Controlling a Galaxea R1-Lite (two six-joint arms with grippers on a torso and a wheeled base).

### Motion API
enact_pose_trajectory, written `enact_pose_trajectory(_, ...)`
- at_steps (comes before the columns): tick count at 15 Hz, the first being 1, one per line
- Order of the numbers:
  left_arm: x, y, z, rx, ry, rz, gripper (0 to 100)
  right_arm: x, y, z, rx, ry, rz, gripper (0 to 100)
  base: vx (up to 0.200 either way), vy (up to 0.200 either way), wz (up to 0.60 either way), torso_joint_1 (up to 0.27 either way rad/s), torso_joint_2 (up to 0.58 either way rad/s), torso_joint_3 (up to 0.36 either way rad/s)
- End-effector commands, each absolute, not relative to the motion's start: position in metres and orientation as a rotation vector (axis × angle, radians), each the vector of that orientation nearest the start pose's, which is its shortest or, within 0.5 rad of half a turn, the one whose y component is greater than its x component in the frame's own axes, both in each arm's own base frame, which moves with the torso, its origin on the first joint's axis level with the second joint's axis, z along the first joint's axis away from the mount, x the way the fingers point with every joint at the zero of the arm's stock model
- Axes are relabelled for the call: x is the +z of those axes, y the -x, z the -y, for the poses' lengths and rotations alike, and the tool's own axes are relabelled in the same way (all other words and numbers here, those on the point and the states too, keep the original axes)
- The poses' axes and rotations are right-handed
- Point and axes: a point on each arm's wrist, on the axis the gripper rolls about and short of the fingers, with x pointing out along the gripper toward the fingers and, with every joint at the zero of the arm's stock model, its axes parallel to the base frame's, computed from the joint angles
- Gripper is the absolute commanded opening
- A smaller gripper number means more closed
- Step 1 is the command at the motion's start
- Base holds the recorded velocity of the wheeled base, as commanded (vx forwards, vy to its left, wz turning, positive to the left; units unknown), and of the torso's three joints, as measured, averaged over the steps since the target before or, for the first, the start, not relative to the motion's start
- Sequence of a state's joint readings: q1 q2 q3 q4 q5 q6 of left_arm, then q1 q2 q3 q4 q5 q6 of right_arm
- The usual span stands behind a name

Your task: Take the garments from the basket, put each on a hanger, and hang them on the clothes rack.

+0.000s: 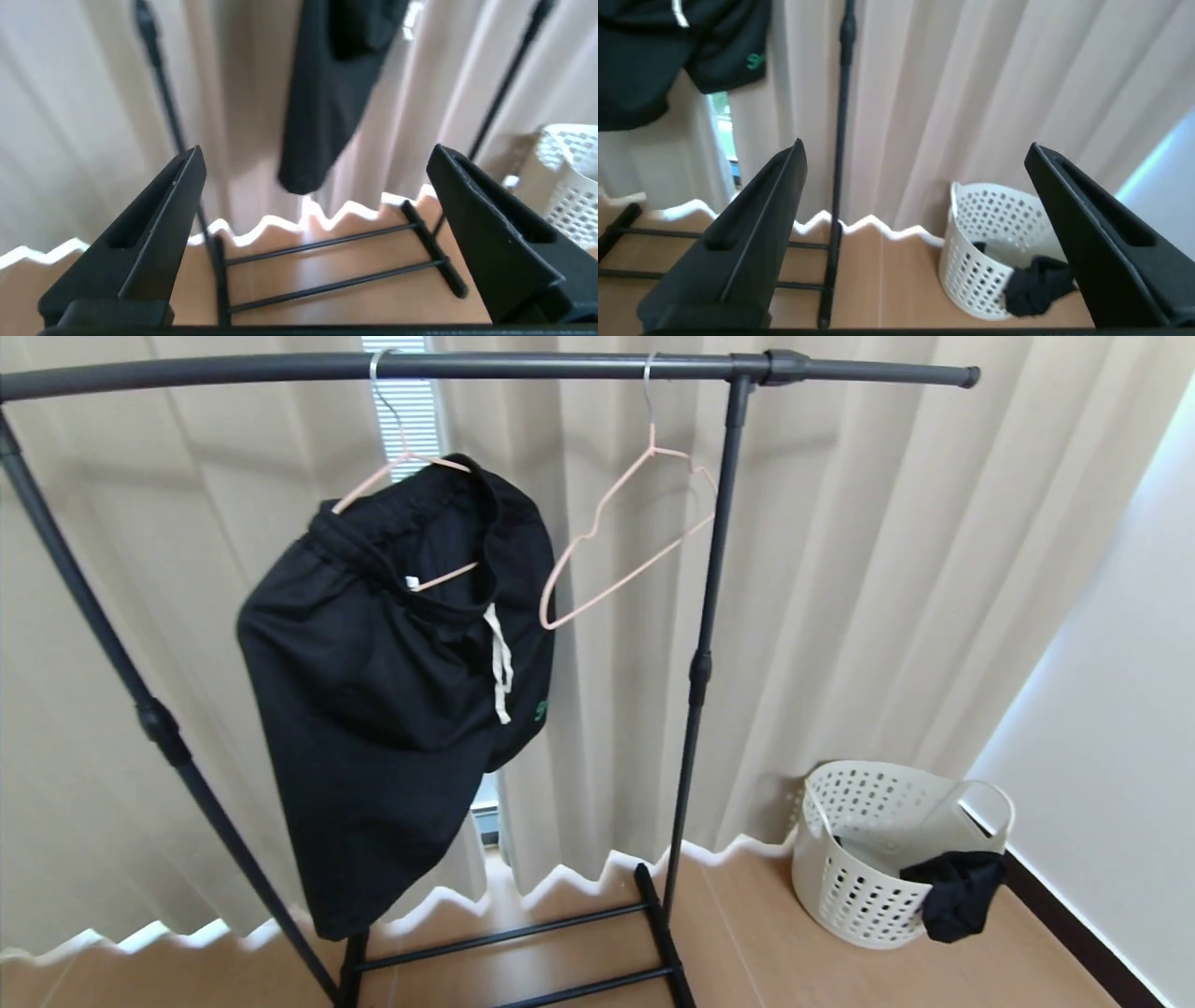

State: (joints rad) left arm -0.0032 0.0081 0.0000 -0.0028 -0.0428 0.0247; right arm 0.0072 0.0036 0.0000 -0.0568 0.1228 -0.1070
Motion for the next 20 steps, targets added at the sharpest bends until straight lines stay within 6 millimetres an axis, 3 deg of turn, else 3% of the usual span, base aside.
enact_pose_trajectory(1, 0.076, 0.022, 0.0009, -0.046, -0.024, -0.007, 100, 0.0814, 0.0229, -0.0026, 0.127, 0.11, 0.061, 100, 0.0, 0.0, -0.6, -0.154, 0.49, 0.339)
enact_pose_trajectory(6, 0.0761, 0.0219, 0.0009, -0.046, -0.026, -0.009, 100, 0.0814, 0.0229, -0.0026, 0.129, 0.11, 0.061, 100, 0.0, -0.12, 0.0, -0.11, 0.4, 0.281)
enact_pose_trajectory(13, 0.076, 0.022, 0.0009, -0.046, -0.024, -0.007, 100, 0.0814, 0.0229, -0.0026, 0.127, 0.11, 0.061, 100, 0.0, -0.2, 0.0, -0.009, 0.03, 0.027)
enact_pose_trajectory(18, 0.076, 0.022, 0.0008, -0.043, -0.024, -0.007, 100, 0.0814, 0.0229, -0.0026, 0.127, 0.11, 0.061, 100, 0.0, -0.2, -0.36, 0.005, 0.0, 0.003)
enact_pose_trajectory(20, 0.0761, 0.0219, 0.0008, -0.042, -0.023, -0.009, 100, 0.0814, 0.0229, -0.0026, 0.127, 0.11, 0.061, 100, 0.2, -0.2, -0.3, 0.0, 0.0, 0.005)
